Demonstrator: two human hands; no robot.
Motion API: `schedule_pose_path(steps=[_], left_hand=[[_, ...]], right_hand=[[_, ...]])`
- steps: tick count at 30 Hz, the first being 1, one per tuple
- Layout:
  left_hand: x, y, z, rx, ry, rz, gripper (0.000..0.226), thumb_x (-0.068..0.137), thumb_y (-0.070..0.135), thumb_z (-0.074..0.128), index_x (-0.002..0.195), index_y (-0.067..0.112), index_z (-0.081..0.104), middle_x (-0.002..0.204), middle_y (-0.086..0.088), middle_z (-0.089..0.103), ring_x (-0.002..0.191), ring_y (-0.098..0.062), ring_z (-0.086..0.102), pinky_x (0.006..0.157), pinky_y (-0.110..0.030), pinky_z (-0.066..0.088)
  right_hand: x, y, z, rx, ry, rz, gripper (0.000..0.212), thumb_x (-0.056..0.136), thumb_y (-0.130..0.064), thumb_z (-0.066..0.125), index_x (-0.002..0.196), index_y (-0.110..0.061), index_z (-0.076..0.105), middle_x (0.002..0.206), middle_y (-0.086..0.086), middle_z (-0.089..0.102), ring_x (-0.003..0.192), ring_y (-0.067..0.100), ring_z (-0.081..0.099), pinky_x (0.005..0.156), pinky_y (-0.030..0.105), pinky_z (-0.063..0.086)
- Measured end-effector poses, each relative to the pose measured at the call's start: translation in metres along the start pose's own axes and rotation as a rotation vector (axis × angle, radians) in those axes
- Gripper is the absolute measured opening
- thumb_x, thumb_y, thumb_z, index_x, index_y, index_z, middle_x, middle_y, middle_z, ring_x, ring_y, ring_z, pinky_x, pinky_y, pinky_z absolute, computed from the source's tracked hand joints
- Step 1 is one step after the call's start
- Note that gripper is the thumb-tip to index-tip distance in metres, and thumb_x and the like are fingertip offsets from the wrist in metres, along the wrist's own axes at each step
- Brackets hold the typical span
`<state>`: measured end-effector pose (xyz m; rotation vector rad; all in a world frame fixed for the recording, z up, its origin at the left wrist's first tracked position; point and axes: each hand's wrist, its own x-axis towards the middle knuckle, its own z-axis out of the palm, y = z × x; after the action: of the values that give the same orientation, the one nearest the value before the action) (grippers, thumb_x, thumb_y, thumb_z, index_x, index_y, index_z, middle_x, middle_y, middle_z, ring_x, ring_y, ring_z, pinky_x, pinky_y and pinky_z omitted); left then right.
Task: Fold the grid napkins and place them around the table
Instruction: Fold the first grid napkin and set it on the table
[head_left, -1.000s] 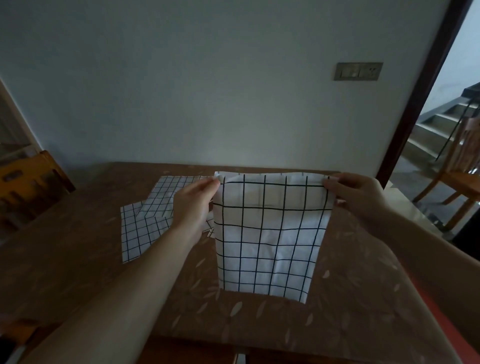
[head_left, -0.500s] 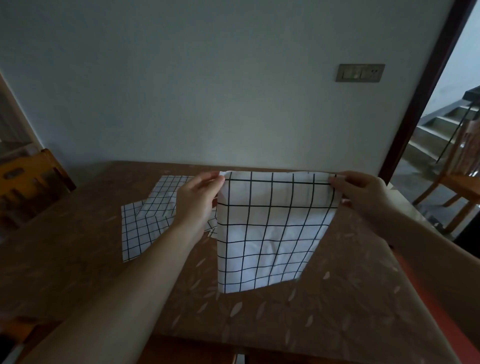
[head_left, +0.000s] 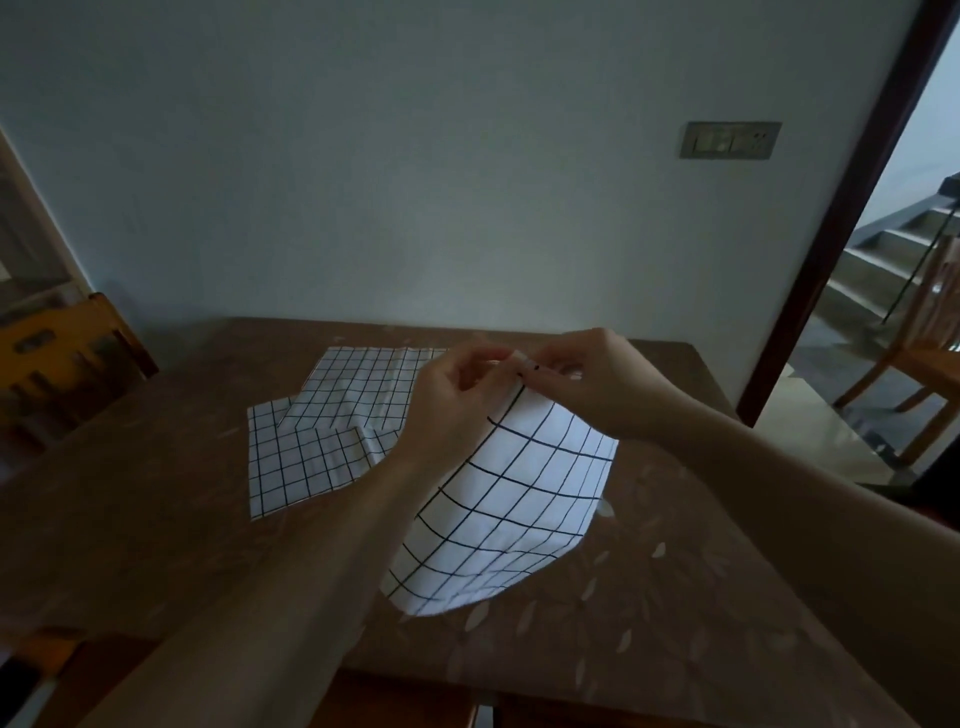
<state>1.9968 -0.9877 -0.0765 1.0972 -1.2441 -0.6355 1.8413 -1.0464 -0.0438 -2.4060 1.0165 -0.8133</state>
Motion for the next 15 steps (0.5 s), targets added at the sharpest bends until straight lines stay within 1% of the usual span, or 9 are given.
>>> schedule_pose_path(steps=[1, 2, 4, 6, 9, 11, 13, 14, 15], left_hand=[[0.0, -0.001, -0.003, 0.01, -0.002, -0.008, 0.005, 0.09, 0.019, 0.069, 0.093, 0.019, 0.073, 0.084, -0.018, 0.073, 0.071, -0.034, 0.064, 0.067, -0.032, 0.05], [-0.001, -0.003, -0.006, 0.012, -0.012, -0.033, 0.006, 0.089, 0.019, 0.07, 0.093, 0.021, 0.074, 0.084, -0.02, 0.073, 0.069, -0.031, 0.063, 0.065, -0.031, 0.049], [-0.003, -0.007, -0.011, 0.024, -0.037, -0.104, 0.007, 0.088, 0.018, 0.071, 0.09, 0.023, 0.075, 0.081, -0.006, 0.076, 0.073, -0.014, 0.068, 0.07, -0.022, 0.053], [-0.004, -0.011, -0.015, 0.06, -0.047, -0.141, 0.004, 0.087, 0.017, 0.072, 0.086, 0.019, 0.076, 0.077, 0.002, 0.075, 0.073, -0.007, 0.068, 0.072, -0.019, 0.053], [-0.003, -0.012, -0.018, 0.059, -0.07, -0.141, 0.008, 0.088, 0.019, 0.071, 0.086, 0.015, 0.077, 0.075, -0.005, 0.073, 0.068, -0.01, 0.064, 0.067, -0.018, 0.05], [-0.001, -0.009, -0.016, 0.088, -0.103, -0.12, 0.011, 0.09, 0.022, 0.069, 0.088, 0.015, 0.078, 0.07, 0.0, 0.07, 0.062, -0.006, 0.058, 0.06, -0.014, 0.045], [0.002, -0.003, -0.012, 0.099, -0.112, -0.11, 0.013, 0.091, 0.023, 0.067, 0.088, 0.016, 0.077, 0.066, 0.01, 0.068, 0.06, -0.001, 0.059, 0.059, -0.013, 0.045], [0.003, -0.001, -0.012, 0.097, -0.098, -0.105, 0.013, 0.092, 0.024, 0.066, 0.088, 0.018, 0.077, 0.07, 0.01, 0.071, 0.064, -0.001, 0.063, 0.062, -0.015, 0.048], [0.004, 0.0, -0.013, 0.094, -0.074, -0.102, 0.013, 0.093, 0.026, 0.065, 0.088, 0.021, 0.077, 0.077, 0.008, 0.074, 0.071, -0.004, 0.067, 0.067, -0.017, 0.052]], right_hand=[[0.001, 0.001, 0.001, 0.023, 0.015, -0.001, 0.02, 0.089, -0.042, 0.063, 0.091, -0.025, 0.075, 0.08, -0.002, 0.073, 0.077, 0.018, 0.069, 0.075, 0.044, 0.056], [0.002, 0.001, 0.001, 0.047, 0.037, 0.001, 0.017, 0.089, -0.038, 0.065, 0.087, -0.024, 0.075, 0.076, -0.001, 0.073, 0.074, 0.018, 0.068, 0.072, 0.042, 0.056], [0.003, 0.003, -0.001, 0.1, 0.1, -0.001, 0.013, 0.089, -0.028, 0.067, 0.084, -0.02, 0.075, 0.074, 0.0, 0.072, 0.071, 0.021, 0.067, 0.07, 0.041, 0.055], [0.004, 0.004, -0.005, 0.149, 0.144, 0.012, 0.01, 0.089, -0.022, 0.068, 0.084, -0.018, 0.076, 0.077, 0.004, 0.073, 0.076, 0.026, 0.069, 0.073, 0.042, 0.055], [0.005, 0.003, -0.007, 0.243, 0.161, 0.029, 0.01, 0.088, -0.018, 0.069, 0.081, -0.021, 0.075, 0.082, 0.006, 0.075, 0.083, 0.03, 0.07, 0.08, 0.043, 0.055], [0.006, 0.003, -0.006, 0.268, 0.15, 0.009, 0.01, 0.088, -0.018, 0.068, 0.082, -0.02, 0.075, 0.082, 0.007, 0.075, 0.083, 0.032, 0.07, 0.081, 0.046, 0.056], [0.006, 0.002, -0.007, 0.234, 0.129, -0.027, 0.009, 0.088, -0.023, 0.068, 0.082, -0.021, 0.074, 0.076, 0.002, 0.074, 0.074, 0.028, 0.069, 0.073, 0.043, 0.056], [0.005, 0.002, -0.012, 0.204, 0.09, -0.031, 0.007, 0.087, -0.026, 0.069, 0.081, -0.024, 0.073, 0.071, -0.004, 0.072, 0.066, 0.02, 0.067, 0.066, 0.037, 0.054], [0.004, 0.006, -0.017, 0.141, 0.002, -0.025, 0.003, 0.084, -0.029, 0.072, 0.083, -0.027, 0.072, 0.068, -0.011, 0.069, 0.062, 0.01, 0.062, 0.063, 0.03, 0.05]])
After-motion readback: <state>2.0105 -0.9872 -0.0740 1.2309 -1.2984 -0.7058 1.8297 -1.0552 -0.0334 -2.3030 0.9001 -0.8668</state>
